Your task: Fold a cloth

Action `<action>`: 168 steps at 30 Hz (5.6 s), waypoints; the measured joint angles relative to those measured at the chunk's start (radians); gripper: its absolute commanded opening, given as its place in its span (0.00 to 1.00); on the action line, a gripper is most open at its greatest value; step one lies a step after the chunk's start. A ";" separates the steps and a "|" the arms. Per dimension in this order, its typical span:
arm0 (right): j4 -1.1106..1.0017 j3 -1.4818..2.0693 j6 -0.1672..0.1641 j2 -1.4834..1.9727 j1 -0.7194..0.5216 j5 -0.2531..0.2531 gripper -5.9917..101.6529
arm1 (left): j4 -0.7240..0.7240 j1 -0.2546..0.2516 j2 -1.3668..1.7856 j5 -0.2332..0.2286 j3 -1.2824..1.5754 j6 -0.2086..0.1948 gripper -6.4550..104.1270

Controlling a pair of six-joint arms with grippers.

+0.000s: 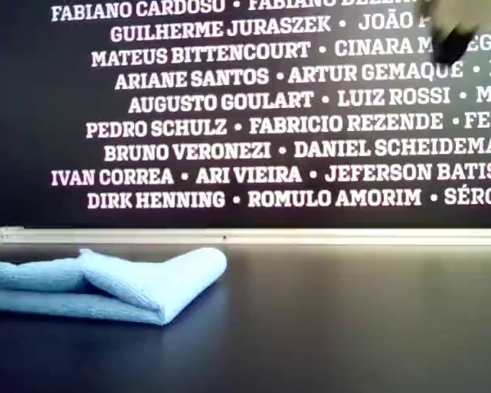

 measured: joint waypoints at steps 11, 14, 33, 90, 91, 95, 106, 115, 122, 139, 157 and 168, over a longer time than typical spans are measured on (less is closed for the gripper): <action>-0.813 0.922 -0.003 0.459 -0.192 0.000 0.06 | 0.000 0.000 0.000 0.000 0.000 0.000 0.69; -1.043 1.131 0.008 0.463 -0.186 -0.014 0.06 | 0.000 0.000 0.000 0.000 0.000 0.000 0.69; -1.364 1.721 0.011 1.173 -0.187 -0.008 0.07 | 0.000 0.000 0.000 0.000 0.000 0.000 0.69; -0.759 1.729 0.008 1.180 -0.250 0.000 0.07 | 0.380 0.003 0.000 0.003 0.000 -0.003 0.69; -0.759 1.729 0.008 1.180 -0.250 0.000 0.07 | 0.380 0.003 0.000 0.003 0.000 -0.003 0.69; -0.759 1.729 0.008 1.180 -0.250 0.000 0.07 | 0.380 0.003 0.000 0.003 0.000 -0.003 0.69; -0.759 1.729 0.008 1.180 -0.250 0.000 0.07 | 0.380 0.003 0.000 0.003 0.000 -0.003 0.69; -0.759 1.729 0.008 1.180 -0.250 0.000 0.07 | 0.380 0.003 0.000 0.003 0.000 -0.003 0.69; -0.759 1.729 0.008 1.180 -0.250 0.000 0.07 | 0.380 0.003 0.000 0.003 0.000 -0.003 0.69; -0.759 1.729 0.008 1.180 -0.250 0.000 0.07 | 0.380 0.003 0.000 0.003 0.000 -0.003 0.69; -0.759 1.729 0.008 1.180 -0.250 0.000 0.07 | 0.380 0.003 0.000 0.003 0.000 -0.003 0.69; -0.759 1.729 0.008 1.180 -0.250 0.000 0.07 | 0.380 0.003 0.000 0.003 0.000 -0.003 0.69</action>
